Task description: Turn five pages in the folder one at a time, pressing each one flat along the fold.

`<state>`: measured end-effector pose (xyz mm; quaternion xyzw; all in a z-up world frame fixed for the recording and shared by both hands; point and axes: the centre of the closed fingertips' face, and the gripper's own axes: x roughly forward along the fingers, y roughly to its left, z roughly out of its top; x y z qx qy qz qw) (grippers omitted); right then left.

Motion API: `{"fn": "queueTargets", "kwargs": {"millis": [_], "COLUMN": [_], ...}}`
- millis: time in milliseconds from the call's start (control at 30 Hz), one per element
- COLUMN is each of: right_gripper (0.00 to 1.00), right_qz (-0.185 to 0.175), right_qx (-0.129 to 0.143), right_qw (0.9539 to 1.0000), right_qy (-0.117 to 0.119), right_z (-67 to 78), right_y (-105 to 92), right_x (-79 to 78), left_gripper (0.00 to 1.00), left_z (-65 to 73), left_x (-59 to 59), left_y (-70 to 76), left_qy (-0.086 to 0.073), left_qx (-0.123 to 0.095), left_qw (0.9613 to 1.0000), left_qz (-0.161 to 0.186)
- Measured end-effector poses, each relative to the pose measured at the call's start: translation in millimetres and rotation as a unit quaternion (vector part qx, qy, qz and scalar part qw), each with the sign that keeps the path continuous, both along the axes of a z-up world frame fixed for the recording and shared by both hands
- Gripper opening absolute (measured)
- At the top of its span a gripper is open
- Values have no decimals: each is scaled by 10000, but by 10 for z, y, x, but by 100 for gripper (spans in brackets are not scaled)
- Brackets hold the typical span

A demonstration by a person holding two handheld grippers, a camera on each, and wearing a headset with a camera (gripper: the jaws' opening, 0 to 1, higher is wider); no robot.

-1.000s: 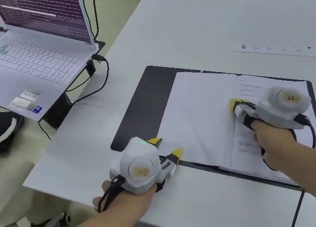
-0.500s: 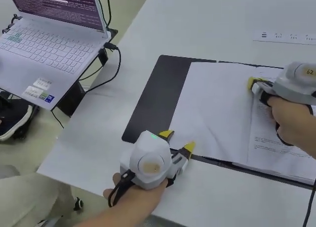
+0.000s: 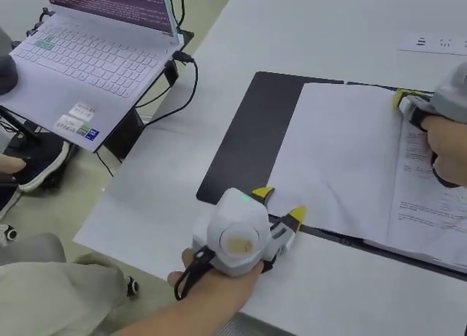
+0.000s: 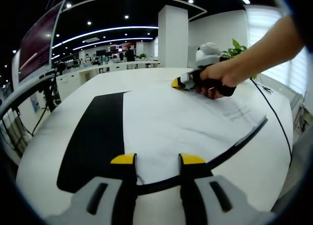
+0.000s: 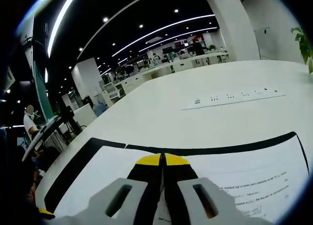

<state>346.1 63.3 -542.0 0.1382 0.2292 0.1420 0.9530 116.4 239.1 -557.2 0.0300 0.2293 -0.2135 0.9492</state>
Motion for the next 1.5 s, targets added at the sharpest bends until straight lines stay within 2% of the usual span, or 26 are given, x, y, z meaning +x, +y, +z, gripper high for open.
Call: {"fn": "queueTargets", "kwargs": {"millis": [133, 400, 600, 800, 1267, 1500], "right_gripper": [0, 0, 0, 0, 0, 0], "right_qz": [104, 315, 450, 528, 743, 854], "right_qx": [-138, -66, 28, 50, 181, 287], "right_qw": [9999, 9995, 9990, 9986, 9969, 9957], "right_qy": [-8, -32, -58, 10, 160, 219], "right_z": [-24, -49, -65, 48, 58, 69], "right_y": [-9, -25, 2, 92, 161, 224], "right_x": [46, -109, -307, -613, -902, -1102], "left_gripper": [33, 33, 33, 33, 33, 33], "left_z": [0, 2, 7, 12, 11, 18], "left_x": [-1, -3, -8, -11, -5, -9], "left_y": [1, 2, 2, 1, 1, -2], "left_qy": [4, 10, 21, 24, 33, 34], "left_qx": [-4, -9, -9, -12, -8, -31], "left_qw": [10000, 10000, 10000, 10000, 10000, 10000], "left_qz": [4, 8, -1, 2, -2, 13]}}
